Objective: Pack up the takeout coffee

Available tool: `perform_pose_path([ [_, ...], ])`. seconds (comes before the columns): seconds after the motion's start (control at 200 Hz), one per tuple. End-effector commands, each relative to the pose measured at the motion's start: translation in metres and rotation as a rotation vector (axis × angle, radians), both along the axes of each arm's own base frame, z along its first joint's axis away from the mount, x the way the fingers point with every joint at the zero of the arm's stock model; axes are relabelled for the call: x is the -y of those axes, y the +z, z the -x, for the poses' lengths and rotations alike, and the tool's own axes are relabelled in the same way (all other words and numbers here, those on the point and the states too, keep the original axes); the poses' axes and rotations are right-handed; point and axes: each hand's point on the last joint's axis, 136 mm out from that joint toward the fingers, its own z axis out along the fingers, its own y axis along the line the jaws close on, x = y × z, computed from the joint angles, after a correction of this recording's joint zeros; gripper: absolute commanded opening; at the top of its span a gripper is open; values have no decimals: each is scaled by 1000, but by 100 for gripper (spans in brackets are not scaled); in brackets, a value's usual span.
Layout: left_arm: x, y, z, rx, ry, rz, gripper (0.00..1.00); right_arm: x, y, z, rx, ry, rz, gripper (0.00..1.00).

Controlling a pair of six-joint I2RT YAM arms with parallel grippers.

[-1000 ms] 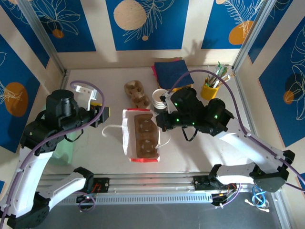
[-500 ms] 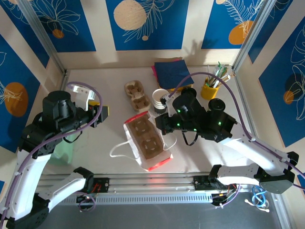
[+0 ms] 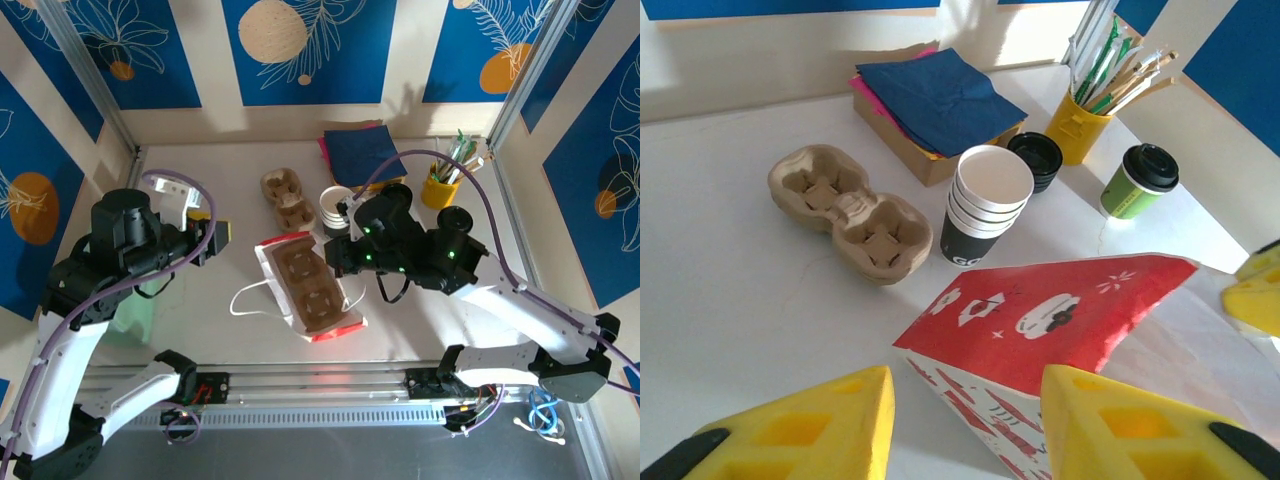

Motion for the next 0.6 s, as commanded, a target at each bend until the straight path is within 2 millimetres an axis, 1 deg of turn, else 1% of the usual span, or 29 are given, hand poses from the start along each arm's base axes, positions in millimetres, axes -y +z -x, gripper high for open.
perform_pose_path([
  [0.0,6,2,1,3,-25,25,42,9,-2,-8,-99,-92,-26,0],
  [0.135,5,2,0,5,-20,23,43,15,-11,-18,-169,-133,-51,0],
  [0.28,5,0,0,1,-20,21,43,20,-16,-35,-192,-129,-67,0],
  [0.49,4,-2,0,-3,-15,10,43,28,-11,-59,-211,-115,-105,0],
  [0.595,3,-3,0,-3,-9,7,43,21,-8,-62,-225,-14,-155,0],
])
